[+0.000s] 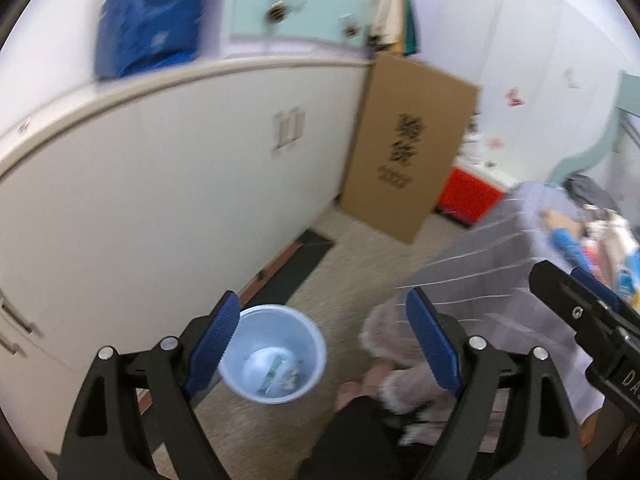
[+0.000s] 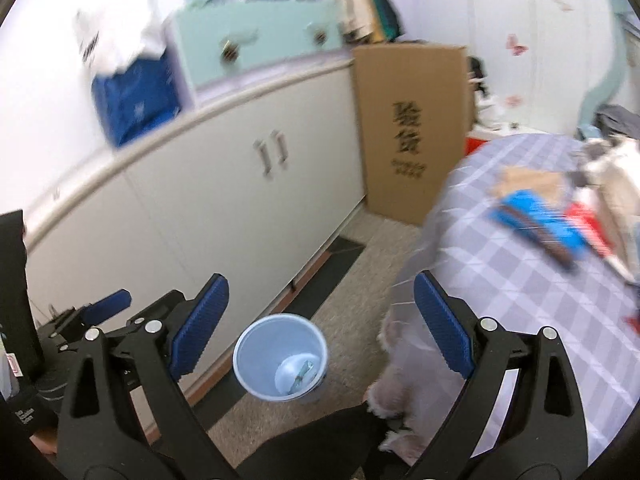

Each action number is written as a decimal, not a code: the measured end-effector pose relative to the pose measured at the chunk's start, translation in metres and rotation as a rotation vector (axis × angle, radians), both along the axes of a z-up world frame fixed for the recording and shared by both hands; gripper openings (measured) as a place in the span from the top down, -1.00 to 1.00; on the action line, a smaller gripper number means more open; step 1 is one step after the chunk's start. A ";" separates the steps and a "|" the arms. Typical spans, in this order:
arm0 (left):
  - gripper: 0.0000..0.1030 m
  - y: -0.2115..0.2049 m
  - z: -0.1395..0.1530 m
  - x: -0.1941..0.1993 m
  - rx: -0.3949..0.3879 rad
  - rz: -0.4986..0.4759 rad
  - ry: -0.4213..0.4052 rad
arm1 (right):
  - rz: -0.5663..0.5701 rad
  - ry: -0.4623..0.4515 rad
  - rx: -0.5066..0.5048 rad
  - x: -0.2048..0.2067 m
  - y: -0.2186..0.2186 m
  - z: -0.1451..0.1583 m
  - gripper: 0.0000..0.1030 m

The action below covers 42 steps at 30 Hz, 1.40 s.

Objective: Collect trash
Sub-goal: 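Return both tools to the table and grasp the snack wrapper with the right tool, then grasp the white-blue carton with the left tool while the right tool holds the wrapper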

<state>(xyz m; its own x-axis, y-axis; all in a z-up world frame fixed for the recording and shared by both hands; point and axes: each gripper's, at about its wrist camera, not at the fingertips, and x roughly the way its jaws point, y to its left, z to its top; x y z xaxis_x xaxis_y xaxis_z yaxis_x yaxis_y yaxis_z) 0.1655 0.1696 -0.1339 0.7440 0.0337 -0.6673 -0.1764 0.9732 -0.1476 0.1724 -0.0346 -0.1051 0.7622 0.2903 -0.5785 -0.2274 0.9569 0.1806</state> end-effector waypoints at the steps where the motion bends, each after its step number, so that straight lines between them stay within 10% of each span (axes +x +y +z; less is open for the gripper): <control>1: -0.62 -0.016 0.007 -0.002 0.004 -0.029 -0.012 | -0.036 -0.010 0.006 -0.007 -0.020 0.007 -0.78; 14: -0.63 -0.191 0.035 0.001 0.050 -0.348 -0.010 | -0.343 0.062 0.000 -0.041 -0.206 0.009 -0.77; 17: -0.63 -0.214 0.033 0.006 0.061 -0.383 0.008 | -0.356 0.107 -0.020 -0.038 -0.229 -0.005 -0.24; 30: -0.63 -0.232 0.022 0.028 0.089 -0.397 0.070 | -0.297 0.241 -0.102 0.001 -0.235 -0.026 0.08; 42: -0.63 -0.260 0.028 0.034 0.082 -0.483 0.033 | -0.376 0.151 0.036 -0.039 -0.279 -0.019 0.36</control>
<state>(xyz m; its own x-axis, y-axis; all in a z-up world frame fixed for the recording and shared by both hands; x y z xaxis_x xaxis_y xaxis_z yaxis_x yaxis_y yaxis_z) 0.1994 -0.0905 -0.1056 0.6662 -0.2565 -0.7003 0.2943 0.9532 -0.0692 0.1333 -0.3133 -0.1240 0.7266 0.0302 -0.6864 0.1684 0.9607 0.2206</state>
